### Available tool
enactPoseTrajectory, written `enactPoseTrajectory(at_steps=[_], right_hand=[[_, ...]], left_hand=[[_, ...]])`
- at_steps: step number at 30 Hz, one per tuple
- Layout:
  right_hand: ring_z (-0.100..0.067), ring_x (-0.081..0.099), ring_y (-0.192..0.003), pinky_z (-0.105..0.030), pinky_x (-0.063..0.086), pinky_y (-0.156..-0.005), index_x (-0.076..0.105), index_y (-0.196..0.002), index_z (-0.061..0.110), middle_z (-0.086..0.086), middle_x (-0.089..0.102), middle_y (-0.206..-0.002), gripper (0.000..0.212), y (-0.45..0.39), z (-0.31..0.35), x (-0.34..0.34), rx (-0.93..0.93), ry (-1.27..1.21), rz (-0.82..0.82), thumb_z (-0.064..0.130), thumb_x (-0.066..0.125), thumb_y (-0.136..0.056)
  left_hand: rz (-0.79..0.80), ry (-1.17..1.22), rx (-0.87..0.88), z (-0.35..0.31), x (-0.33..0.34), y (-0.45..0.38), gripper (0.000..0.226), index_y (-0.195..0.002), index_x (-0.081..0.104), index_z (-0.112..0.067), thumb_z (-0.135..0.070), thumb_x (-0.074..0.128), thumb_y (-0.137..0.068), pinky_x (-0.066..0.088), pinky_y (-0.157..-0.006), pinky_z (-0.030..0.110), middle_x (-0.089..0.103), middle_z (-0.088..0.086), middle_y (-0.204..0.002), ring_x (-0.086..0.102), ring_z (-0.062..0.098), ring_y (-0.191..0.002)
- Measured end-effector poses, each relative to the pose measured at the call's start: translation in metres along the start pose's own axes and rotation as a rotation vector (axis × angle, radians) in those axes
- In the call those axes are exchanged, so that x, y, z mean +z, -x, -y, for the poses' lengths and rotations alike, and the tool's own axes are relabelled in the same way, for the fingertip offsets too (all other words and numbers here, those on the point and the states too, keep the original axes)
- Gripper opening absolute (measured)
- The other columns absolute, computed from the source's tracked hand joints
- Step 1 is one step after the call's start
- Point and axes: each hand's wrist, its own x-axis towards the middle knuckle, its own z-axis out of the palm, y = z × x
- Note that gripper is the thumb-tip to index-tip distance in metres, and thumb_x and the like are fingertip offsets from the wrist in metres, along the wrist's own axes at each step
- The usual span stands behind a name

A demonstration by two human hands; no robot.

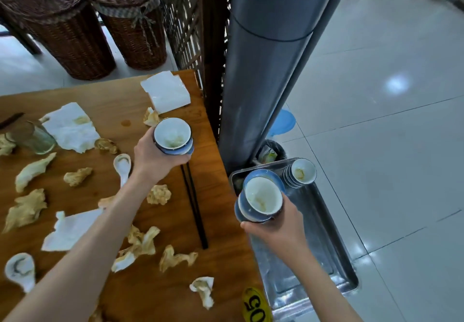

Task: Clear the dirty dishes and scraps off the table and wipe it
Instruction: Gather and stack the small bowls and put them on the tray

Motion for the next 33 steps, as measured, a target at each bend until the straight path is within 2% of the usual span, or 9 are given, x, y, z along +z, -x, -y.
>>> enactPoseTrajectory(at_steps=[3, 7, 10, 13, 17, 20, 23, 30, 33], right_hand=[[0.0, 0.064, -0.088, -0.02, 0.051, -0.076, 0.061, -0.105, 0.03, 0.013, 0.069, -0.091, 0.068, -0.003, -0.018, -0.033, 0.024, 0.001, 0.043, 0.021, 0.09, -0.044], [0.012, 0.06, -0.079, -0.004, 0.043, -0.063, 0.059, -0.092, 0.037, 0.024, 0.066, -0.081, 0.061, -0.005, -0.048, -0.076, 0.027, 0.062, 0.066, 0.024, 0.09, -0.041], [0.012, 0.059, -0.077, -0.002, 0.041, -0.059, 0.058, -0.089, 0.038, 0.031, 0.063, -0.083, 0.059, -0.007, -0.078, -0.113, 0.027, 0.093, 0.084, 0.029, 0.088, -0.039], [0.015, 0.058, -0.074, 0.0, 0.039, -0.058, 0.057, -0.086, 0.039, 0.037, 0.061, -0.082, 0.057, -0.011, -0.108, -0.142, 0.023, 0.118, 0.079, 0.039, 0.084, -0.036], [0.016, 0.058, -0.075, 0.001, 0.038, -0.058, 0.058, -0.086, 0.038, 0.038, 0.061, -0.083, 0.055, -0.021, -0.148, -0.161, 0.035, 0.119, 0.079, 0.04, 0.082, -0.037], [0.016, 0.057, -0.074, 0.0, 0.038, -0.058, 0.058, -0.087, 0.037, 0.039, 0.06, -0.081, 0.054, -0.032, -0.182, -0.162, 0.035, 0.131, 0.108, 0.033, 0.083, -0.04], [0.015, 0.056, -0.076, -0.001, 0.039, -0.059, 0.056, -0.087, 0.037, 0.036, 0.06, -0.085, 0.055, -0.043, -0.218, -0.159, 0.024, 0.152, 0.14, 0.021, 0.086, -0.045], [0.012, 0.057, -0.078, -0.003, 0.041, -0.061, 0.054, -0.087, 0.039, 0.031, 0.062, -0.083, 0.055, -0.063, -0.296, -0.121, 0.051, 0.167, 0.171, 0.03, 0.085, -0.043], [0.016, 0.056, -0.078, -0.001, 0.039, -0.06, 0.055, -0.087, 0.039, 0.032, 0.062, -0.079, 0.056, -0.072, -0.321, -0.1, 0.057, 0.162, 0.163, 0.027, 0.087, -0.043]], left_hand=[[-0.026, 0.04, -0.017, -0.018, 0.03, 0.028, 0.075, -0.108, 0.054, -0.037, -0.026, 0.093, -0.044, 0.038, -0.072, 0.011, 0.06, -0.018, -0.101, 0.055, 0.006, -0.097], [-0.076, 0.094, -0.062, -0.032, 0.08, 0.068, 0.074, -0.11, 0.058, -0.033, -0.027, 0.093, -0.044, 0.042, -0.079, 0.018, 0.063, -0.015, -0.103, 0.058, 0.008, -0.097], [-0.128, 0.132, -0.11, -0.042, 0.125, 0.105, 0.073, -0.102, 0.057, -0.035, -0.024, 0.093, -0.04, 0.043, -0.077, 0.014, 0.062, -0.023, -0.095, 0.059, 0.007, -0.094], [-0.144, 0.198, -0.146, -0.046, 0.169, 0.136, 0.073, -0.104, 0.061, -0.029, -0.017, 0.093, -0.04, 0.049, -0.081, 0.024, 0.066, -0.015, -0.098, 0.062, 0.011, -0.095], [-0.159, 0.192, -0.204, -0.044, 0.224, 0.162, 0.072, -0.096, 0.057, -0.038, -0.018, 0.093, -0.038, 0.04, -0.066, 0.001, 0.06, -0.027, -0.087, 0.058, -0.007, -0.081], [-0.191, 0.148, -0.216, -0.027, 0.257, 0.18, 0.073, -0.095, 0.055, -0.036, -0.021, 0.094, -0.035, 0.035, -0.06, -0.004, 0.055, -0.031, -0.083, 0.052, -0.024, -0.077], [-0.172, 0.152, -0.254, 0.006, 0.282, 0.194, 0.074, -0.102, 0.061, -0.028, -0.029, 0.089, -0.033, 0.046, -0.071, 0.014, 0.065, -0.017, -0.092, 0.061, -0.003, -0.085], [-0.156, 0.019, -0.308, 0.094, 0.317, 0.217, 0.076, -0.11, 0.062, -0.019, -0.018, 0.094, -0.041, 0.05, -0.08, 0.035, 0.066, 0.0, -0.105, 0.062, 0.018, -0.095], [-0.172, -0.039, -0.299, 0.121, 0.332, 0.218, 0.073, -0.105, 0.061, -0.018, -0.017, 0.094, -0.04, 0.047, -0.079, 0.033, 0.063, 0.003, -0.106, 0.059, 0.017, -0.092]])
